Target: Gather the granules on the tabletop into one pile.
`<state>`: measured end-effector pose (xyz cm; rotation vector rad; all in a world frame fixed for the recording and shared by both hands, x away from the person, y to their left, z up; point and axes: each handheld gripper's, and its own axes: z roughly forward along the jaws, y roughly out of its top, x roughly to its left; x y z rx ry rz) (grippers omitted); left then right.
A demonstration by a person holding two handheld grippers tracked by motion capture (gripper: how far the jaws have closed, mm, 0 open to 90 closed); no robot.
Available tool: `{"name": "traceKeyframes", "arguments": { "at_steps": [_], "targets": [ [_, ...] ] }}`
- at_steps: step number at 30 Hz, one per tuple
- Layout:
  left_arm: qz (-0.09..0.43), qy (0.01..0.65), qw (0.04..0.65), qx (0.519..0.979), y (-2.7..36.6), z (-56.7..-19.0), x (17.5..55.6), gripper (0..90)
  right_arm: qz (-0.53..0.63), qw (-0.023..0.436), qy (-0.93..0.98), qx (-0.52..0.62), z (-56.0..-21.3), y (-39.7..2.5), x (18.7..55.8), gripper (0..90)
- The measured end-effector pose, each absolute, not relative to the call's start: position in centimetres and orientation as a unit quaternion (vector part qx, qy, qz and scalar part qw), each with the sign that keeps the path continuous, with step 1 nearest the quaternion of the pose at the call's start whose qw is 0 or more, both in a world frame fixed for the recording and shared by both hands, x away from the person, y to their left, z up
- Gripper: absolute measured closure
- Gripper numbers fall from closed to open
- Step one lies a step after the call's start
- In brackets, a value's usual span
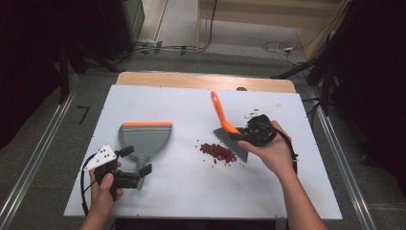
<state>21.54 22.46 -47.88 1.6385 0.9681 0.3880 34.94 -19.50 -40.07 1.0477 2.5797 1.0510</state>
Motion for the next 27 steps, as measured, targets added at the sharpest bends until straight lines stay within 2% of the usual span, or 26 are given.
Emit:
{"name": "traceKeyframes", "arguments": {
  "at_steps": [2,6,9,13,19,22,25,27],
  "targets": [
    [0.166,0.41,0.564,0.697,22.4,-47.8,21.5,0.0,0.336,0.121,0.851,0.386,-40.3,-20.8,34.6,68.9],
    [0.167,0.409,0.563,0.699,22.3,-47.8,21.5,0.0,0.286,0.169,0.826,0.455,-42.1,-22.8,34.2,68.9],
    [0.166,0.407,0.563,0.7,22.1,-47.8,21.5,0.0,0.244,0.215,0.822,0.467,-43.8,-22.5,33.8,68.9],
    [0.164,0.407,0.562,0.701,21.9,-47.8,21.6,0.0,0.243,0.238,0.813,0.473,-44.7,-20.9,33.1,69.0],
    [0.164,0.404,0.559,0.705,21.8,-47.9,21.6,0.0,0.239,0.239,0.822,0.458,-44.8,-17.8,33.2,68.9],
    [0.165,0.406,0.559,0.704,22.0,-47.9,21.6,0.0,0.261,0.211,0.826,0.453,-44.6,-17.1,33.3,68.9],
    [0.165,0.407,0.561,0.702,22.2,-48.0,21.6,0.0,0.259,0.213,0.835,0.437,-44.6,-16.5,33.2,68.9],
    [0.167,0.407,0.559,0.703,22.2,-47.9,21.6,0.0,0.278,0.193,0.837,0.431,-44.3,-16.7,33.4,68.9]
  ]
}}
